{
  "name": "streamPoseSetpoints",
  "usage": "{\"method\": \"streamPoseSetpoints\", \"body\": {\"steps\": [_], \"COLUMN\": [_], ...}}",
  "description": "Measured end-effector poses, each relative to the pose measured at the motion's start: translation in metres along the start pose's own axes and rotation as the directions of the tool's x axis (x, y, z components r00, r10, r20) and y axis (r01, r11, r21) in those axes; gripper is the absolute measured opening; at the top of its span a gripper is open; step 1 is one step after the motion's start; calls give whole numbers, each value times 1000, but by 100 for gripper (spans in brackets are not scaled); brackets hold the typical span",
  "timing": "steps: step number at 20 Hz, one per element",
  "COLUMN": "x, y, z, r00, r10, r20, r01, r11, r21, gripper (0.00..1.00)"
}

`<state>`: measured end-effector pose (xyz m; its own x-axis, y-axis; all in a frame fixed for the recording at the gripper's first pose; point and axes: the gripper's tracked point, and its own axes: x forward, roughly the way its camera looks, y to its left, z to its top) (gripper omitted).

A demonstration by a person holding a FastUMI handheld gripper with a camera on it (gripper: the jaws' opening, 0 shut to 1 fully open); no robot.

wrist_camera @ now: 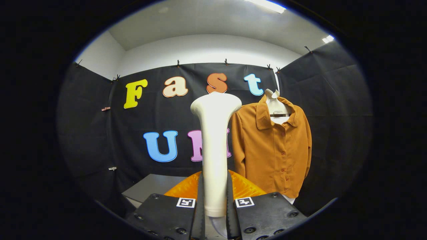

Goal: Iron the clothes twice with a garment steamer, once on the left side and once on the right side.

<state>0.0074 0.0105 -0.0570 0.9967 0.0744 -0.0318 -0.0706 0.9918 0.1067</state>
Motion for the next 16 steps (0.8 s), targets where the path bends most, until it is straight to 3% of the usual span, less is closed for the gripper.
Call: {"method": "streamPoseSetpoints", "body": {"steps": [16], "x": [-11], "y": [7], "z": [-1], "r00": [1000], "r10": [7], "r20": [5], "r01": [-7], "r11": [1000], "r21": [-6], "gripper": [29]}}
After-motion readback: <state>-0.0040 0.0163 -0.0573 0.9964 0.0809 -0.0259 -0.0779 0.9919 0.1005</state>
